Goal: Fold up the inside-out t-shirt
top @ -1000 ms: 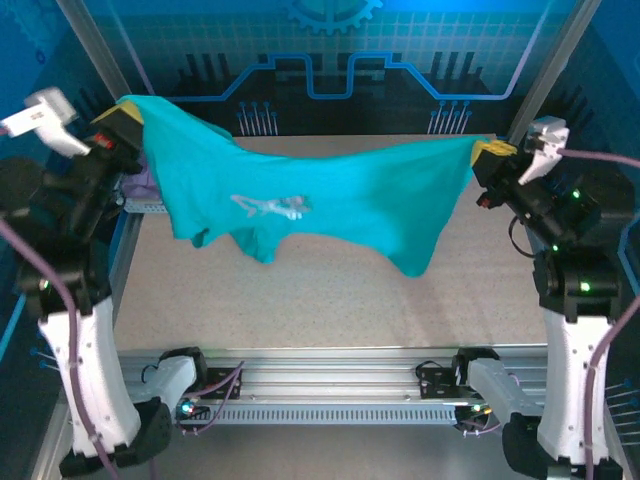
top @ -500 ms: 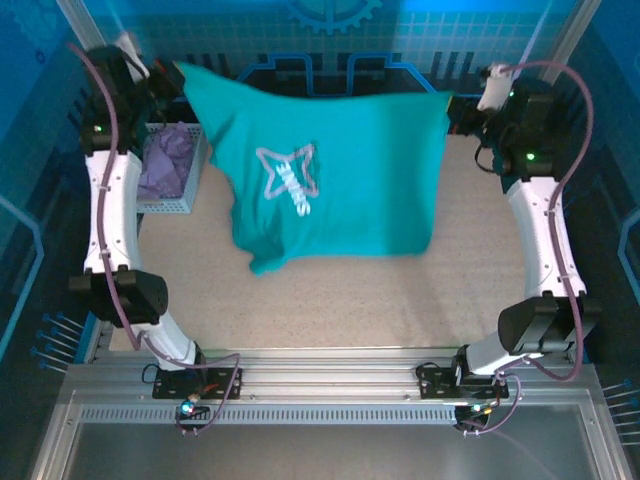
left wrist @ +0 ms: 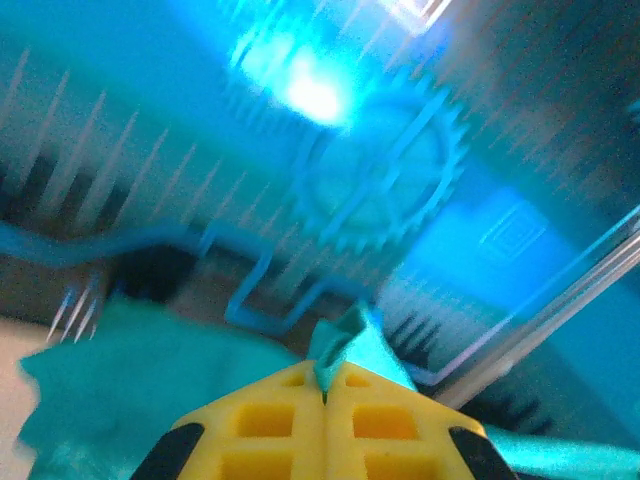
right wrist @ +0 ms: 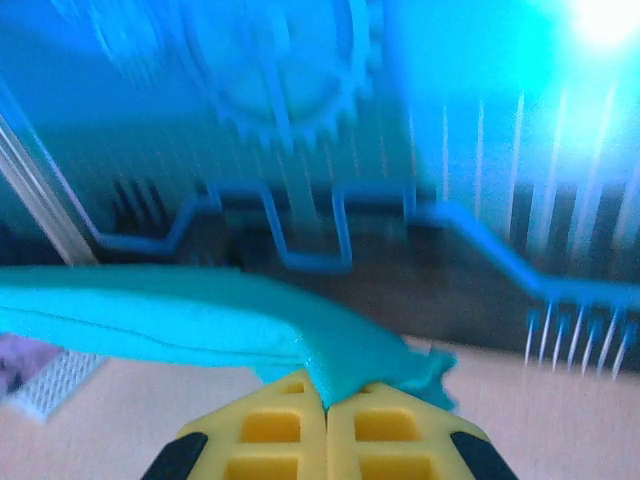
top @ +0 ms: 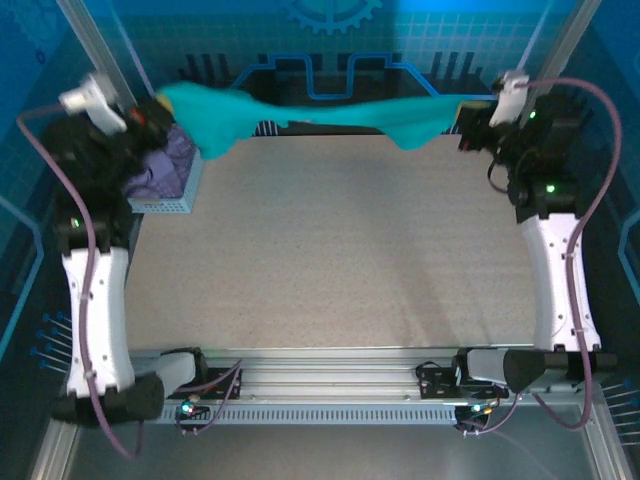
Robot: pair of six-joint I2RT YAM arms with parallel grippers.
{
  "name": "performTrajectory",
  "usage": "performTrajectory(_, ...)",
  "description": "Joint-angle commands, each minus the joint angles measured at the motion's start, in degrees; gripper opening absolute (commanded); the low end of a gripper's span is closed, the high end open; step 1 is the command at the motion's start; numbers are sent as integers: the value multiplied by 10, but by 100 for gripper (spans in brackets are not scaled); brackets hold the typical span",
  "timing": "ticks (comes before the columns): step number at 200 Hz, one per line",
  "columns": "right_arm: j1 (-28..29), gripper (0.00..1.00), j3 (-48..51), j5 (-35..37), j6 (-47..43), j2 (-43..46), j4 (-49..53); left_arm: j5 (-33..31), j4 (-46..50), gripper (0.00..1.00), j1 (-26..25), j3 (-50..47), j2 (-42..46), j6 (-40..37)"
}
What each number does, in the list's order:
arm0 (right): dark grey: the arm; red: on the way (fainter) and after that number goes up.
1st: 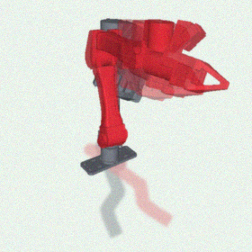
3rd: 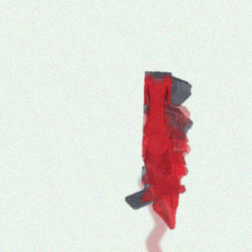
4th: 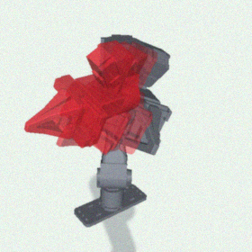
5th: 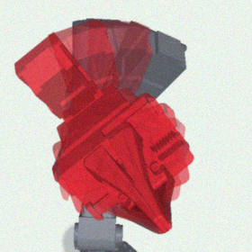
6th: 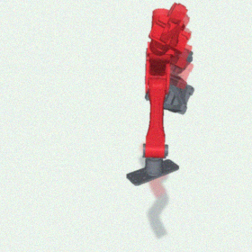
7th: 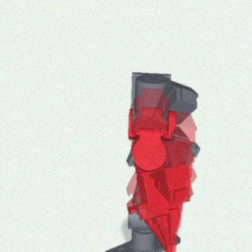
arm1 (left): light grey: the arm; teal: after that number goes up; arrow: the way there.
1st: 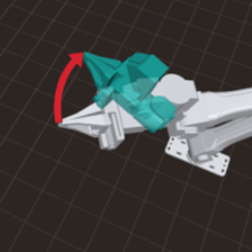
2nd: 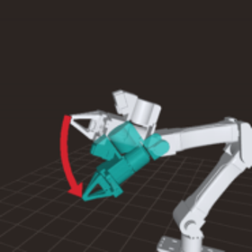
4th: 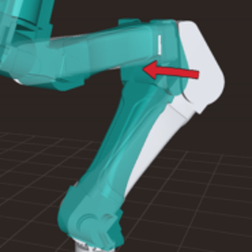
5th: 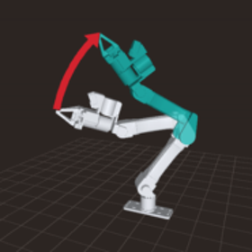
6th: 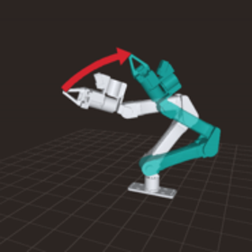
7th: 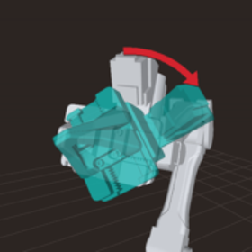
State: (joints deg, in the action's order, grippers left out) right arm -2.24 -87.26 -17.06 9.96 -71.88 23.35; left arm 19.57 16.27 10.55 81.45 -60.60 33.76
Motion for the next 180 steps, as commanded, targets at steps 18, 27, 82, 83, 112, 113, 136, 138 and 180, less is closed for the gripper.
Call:
performTrajectory(18, 13, 0, 273, 19, 26, 127, 45, 51, 24, 0, -4, -285, 183, 40)
performTrajectory(27, 14, 0, 330, 18, 37, 152, 44, 62, 42, 0, -6, -338, 220, 44)
performTrajectory(82, 15, 0, 426, 31, 62, 242, 84, 85, 118, 0, -9, -386, 302, 19)
performTrajectory(83, 15, 0, 424, 33, 60, 245, 87, 84, 120, 0, -10, -382, 302, 16)
performTrajectory(112, 15, 0, 311, 101, 25, 333, 172, 57, 169, 0, -9, -221, 299, -38)
performTrajectory(113, 15, 0, 307, 103, 24, 335, 174, 56, 170, 0, -9, -215, 298, -39)
performTrajectory(136, 15, 0, 209, 130, 11, 361, 203, 44, 177, 0, -9, -88, 269, -62)
performTrajectory(138, 15, 0, 200, 130, 9, 361, 205, 42, 177, 0, -9, -77, 265, -63)
performTrajectory(180, 14, 0, 53, 171, -29, 355, 232, 16, 175, 0, -9, 114, 198, -81)
